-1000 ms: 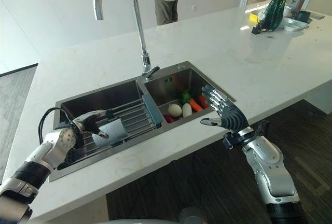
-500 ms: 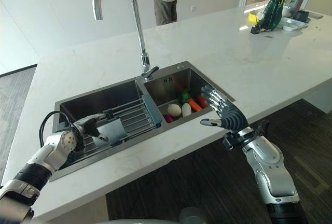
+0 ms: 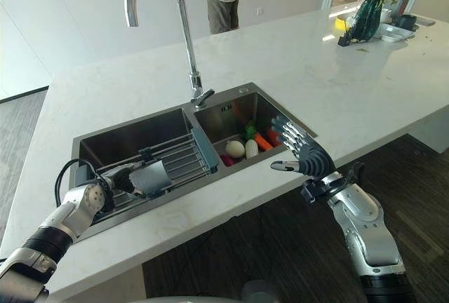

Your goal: Place the dishes in the dishwasher.

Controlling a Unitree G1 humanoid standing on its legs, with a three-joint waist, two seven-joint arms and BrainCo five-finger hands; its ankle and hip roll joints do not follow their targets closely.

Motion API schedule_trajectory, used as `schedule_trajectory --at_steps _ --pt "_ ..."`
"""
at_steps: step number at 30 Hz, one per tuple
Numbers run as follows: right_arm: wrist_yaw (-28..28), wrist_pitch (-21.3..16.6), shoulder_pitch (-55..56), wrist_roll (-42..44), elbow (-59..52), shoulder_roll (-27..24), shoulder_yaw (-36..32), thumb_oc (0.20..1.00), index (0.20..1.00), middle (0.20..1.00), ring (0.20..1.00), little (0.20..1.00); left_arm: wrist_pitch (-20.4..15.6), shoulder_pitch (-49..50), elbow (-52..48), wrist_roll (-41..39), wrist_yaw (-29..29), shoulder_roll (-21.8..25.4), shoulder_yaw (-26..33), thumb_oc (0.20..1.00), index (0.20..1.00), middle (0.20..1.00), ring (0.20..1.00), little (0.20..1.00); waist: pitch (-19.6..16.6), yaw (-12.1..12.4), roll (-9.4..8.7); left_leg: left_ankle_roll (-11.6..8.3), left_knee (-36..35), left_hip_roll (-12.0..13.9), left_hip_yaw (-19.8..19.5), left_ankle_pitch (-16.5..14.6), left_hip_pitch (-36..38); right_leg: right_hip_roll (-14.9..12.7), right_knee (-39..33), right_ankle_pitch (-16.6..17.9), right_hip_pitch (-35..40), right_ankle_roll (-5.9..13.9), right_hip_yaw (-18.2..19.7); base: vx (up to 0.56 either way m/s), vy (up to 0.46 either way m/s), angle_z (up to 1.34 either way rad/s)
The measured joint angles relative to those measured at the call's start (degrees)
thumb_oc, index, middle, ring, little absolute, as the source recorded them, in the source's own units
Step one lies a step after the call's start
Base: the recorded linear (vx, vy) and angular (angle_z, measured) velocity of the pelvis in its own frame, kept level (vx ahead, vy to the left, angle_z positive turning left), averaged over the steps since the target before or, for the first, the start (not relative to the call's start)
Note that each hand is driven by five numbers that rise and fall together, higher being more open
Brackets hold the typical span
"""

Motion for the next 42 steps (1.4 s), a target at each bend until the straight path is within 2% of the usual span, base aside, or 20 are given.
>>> schedule_trajectory --at_steps 16,18,20,21,22,23,24,25,26,27,28,29,30,31,32,33,34,35,39,42 --pt "1.45 1.03 -0.27 -0.58 -0.09 0.0 0.13 1.0 1.0 1.0 1.0 1.0 0.7 -0.87 4.14 0.43 -0.23 -0.85 -0.02 1.0 1.0 1.0 1.0 1.0 -0.23 -0.15 -0.38 -0.11 -0.47 0.13 0.87 -0.19 0.93 0.02 -0.41 0.03 0.04 0.03 0.05 0.01 -0.007 -0.02" --pt "2.08 1.03 -0.49 -0.52 -0.18 -0.01 0.25 1.0 1.0 1.0 1.0 1.0 1.53 -0.87 6.81 2.08 -0.77 -1.88 0.03 0.2 0.2 0.2 0.2 0.2 -0.52 -0.15 -0.53 -0.88 -0.39 0.66 1.5 -1.05 1.06 0.02 -0.59 -0.12 0.04 -0.16 -0.09 0.06 -0.048 -0.12" --pt "1.83 2.1 -0.62 -0.2 -4.0 -1.66 0.34 1.0 1.0 1.0 1.0 1.0 1.6 -2.1 6.74 1.81 -0.22 -1.46 0.39 0.2 0.2 0.2 0.2 0.2 -0.48 -0.28 -0.45 -0.65 0.85 0.93 1.45 -0.91 0.23 0.71 -0.77 0.27 -0.49 0.03 0.39 -0.15 0.081 -0.09" --pt "2.1 2.13 -2.37 1.98 -6.53 -4.1 1.09 1.0 1.0 1.0 1.0 1.0 2.38 -3.35 7.05 0.46 0.55 -1.11 -0.6 0.2 0.2 0.2 0.2 0.2 -0.04 -0.51 0.49 -0.48 1.97 1.04 1.61 -1.12 -1.55 0.59 -0.63 0.54 -1.92 0.18 1.41 -0.42 0.041 -0.16" --pt "2.11 1.73 -6.12 3.62 -5.92 -4.38 1.61 1.0 1.0 1.0 1.0 1.0 2.78 -5.35 6.69 -0.89 1.15 -0.94 -1.0 0.2 0.2 0.2 0.2 0.2 1.6 -0.11 0.78 -0.26 3.02 0.96 1.73 -1.13 -3.99 0.31 -0.23 2.72 -3.47 -0.13 1.47 -0.46 0.017 -0.19" --pt "1.76 1.21 -11.42 4.7 -2.99 -2.52 2.61 1.0 1.0 1.0 1.0 1.0 2.85 -8.1 5.04 -1.43 1.51 0.28 -1.22 0.2 0.2 0.2 0.2 0.2 3.83 -0.1 0.78 -0.09 5.1 0.95 1.34 -1.01 -7.53 0.2 0.49 4.3 -6.62 -0.04 1.46 -0.34 0.047 -0.12" --pt "-0.53 2.53 -24.52 7.01 0.7 -2.09 7.14 1.0 1.0 1.0 1.0 1.0 2.55 -21.27 5.94 -4.73 3.89 4.18 -3.23 0.2 0.2 0.2 0.2 0.2 11.79 -0.45 0.08 0.55 8.36 0.59 1.09 0.18 -13.74 0.01 -1.01 7.16 -11.16 0.87 1.94 -0.28 0.062 -0.06" --pt "-1.58 3.33 -28.28 7.36 -0.29 -5.01 9.27 1.0 1.0 1.0 1.0 1.0 2.17 -29.72 10.84 -7.23 5.22 5.37 -4.47 0.2 0.2 0.2 0.2 0.2 17.22 -0.42 -0.24 0.11 7.84 0.65 1.46 0.86 -14.21 -0.25 -3.56 7.36 -10.41 0.41 2.09 -0.31 0.005 0.06" --pt "-3.25 2.06 -26.14 7.47 0.28 -6.14 5.66 1.0 1.0 1.0 1.0 1.0 2.56 -28.97 7.85 -7.38 6.53 6.12 -3.05 0.2 0.2 0.2 0.2 0.2 19.91 -0.07 0.89 1.95 7.28 1.47 0.95 1.48 -15.41 0.04 1.44 5.63 -11.22 -0.57 1.79 -0.42 0.029 0.18" --pt "-4.52 2.05 -23.05 7.49 0.56 -5.96 2.69 1.0 1.0 1.0 1.0 1.0 2.68 -28.51 2.15 -7.45 8.62 7.01 -0.61 0.2 0.2 0.2 0.2 0.2 22.07 0.18 0.2 1.04 7.09 1.18 0.03 2.39 -16.66 0.12 4.87 1.19 -11.86 -1.03 1.41 -0.2 -0.026 0.37" --pt "-4.94 2.32 -21.59 8.57 0.79 -4.52 1.48 1.0 1.0 1.0 1.0 1.0 2.67 -29.31 -0.27 -7.61 9.29 8.02 0.5 0.2 0.2 0.2 0.2 0.2 23.68 0.25 -0.27 -0.18 5.73 0.91 -0.92 3.28 -17.62 -0.1 3.93 2.11 -12.69 -1.49 0.92 -0.05 -0.019 0.51" --pt "-3.95 4.05 -22.81 16.91 3.13 -2.86 1.73 1.0 1.0 1.0 1.0 1.0 2.87 -33.33 0.68 -9.16 10.21 7.06 0.26 0.2 0.2 0.2 0.2 0.2 25.29 0.95 0.25 -1.69 4.9 0.8 -1.72 4.38 -18.39 -0.13 3.28 2.89 -13.09 -1.87 -0.27 0.18 -0.097 0.37" --pt "-4.0 3.17 -23.47 19.51 5.07 3.82 -0.45 1.0 1.0 1.0 1.0 1.0 3.75 -34.49 1.53 -8.85 10.17 5.26 0.24 0.2 0.2 0.2 0.2 0.2 26.0 1.1 0.0 -1.6 3.84 0.76 -2.06 4.49 -16.84 0.03 3.1 2.67 -11.9 -2.01 -0.32 0.14 -0.031 0.17" --pt "-4.31 3.16 -21.89 17.61 3.83 8.41 1.47 1.0 1.0 1.0 1.0 1.0 4.55 -33.11 0.59 -7.94 9.59 4.9 -0.76 0.2 0.2 0.2 0.2 0.2 25.98 0.7 0.13 -1.73 2.22 0.91 -2.33 4.57 -13.96 0.41 1.72 2.7 -9.13 -2.09 -0.47 0.15 -0.065 0.0" --pt "-3.43 3.48 -19.85 15.88 0.05 1.77 6.16 1.0 1.0 1.0 1.0 1.0 4.66 -31.9 -0.56 -7.31 7.5 6.32 -2.71 0.2 0.2 0.2 0.2 0.2 25.8 0.46 0.62 -1.77 1.22 0.97 -2.66 4.59 -12.16 0.67 0.64 2.64 -7.06 -2.12 -0.79 0.15 -0.079 0.05" --pt "-2.28 3.33 -17.66 16.64 -3.5 -3.42 6.3 1.0 1.0 1.0 1.0 1.0 4.8 -29.25 -2.09 -6.9 6.12 7.12 -1.95 0.2 0.2 0.2 0.2 0.2 25.28 -0.2 1.17 -1.77 1.3 1.44 -3.37 4.59 -11.16 1.06 0.1 2.54 -5.26 -1.97 -1.7 0.18 -0.059 0.09" --pt "-1.9 2.8 -14.3 17.66 -3.84 -1.38 1.82 1.0 1.0 1.0 1.0 1.0 4.12 -25.17 -2.24 -6.88 6.44 6.65 -1.0 0.2 0.2 0.2 0.2 0.2 23.48 -0.31 1.09 -1.97 1.41 1.81 -3.5 4.73 -10.08 1.47 0.22 2.02 -4.14 -1.94 -2.02 0.3 0.063 0.09" --pt "-2.44 1.16 -9.35 16.96 -0.41 3.7 -2.55 1.0 1.0 1.0 1.0 1.0 3.19 -18.54 -0.97 -6.89 7.02 4.58 -0.24 0.2 0.2 0.2 0.2 0.2 17.48 -0.24 2.08 -1.92 0.9 1.64 -3.4 4.63 -8.91 1.67 0.19 0.97 -3.32 -2.34 -2.18 0.26 0.084 0.07" --pt "-2.94 0.82 -5.77 9.5 0.25 2.23 -1.6 1.0 1.0 1.0 1.0 1.0 3.88 -9.27 -2.25 -6.35 7.36 0.45 0.24 0.2 0.2 0.2 0.2 0.2 12.95 -0.23 5.38 -1.36 -2.4 0.72 -3.27 3.95 -3.57 0.66 0.07 -0.65 0.61 -1.59 -3.03 0.23 0.022 0.05" --pt "-2.74 0.79 -4.32 7.88 0.24 1.29 -1.58 1.0 1.0 1.0 1.0 1.0 3.34 -2.78 -2.0 -5.85 8.38 -0.62 0.57 0.2 0.2 0.2 0.2 0.2 8.97 0.23 3.86 -1.62 -2.93 0.66 -3.35 3.36 -1.08 0.71 -0.11 -2.01 3.17 -1.44 -3.22 0.17 -0.012 0.08"
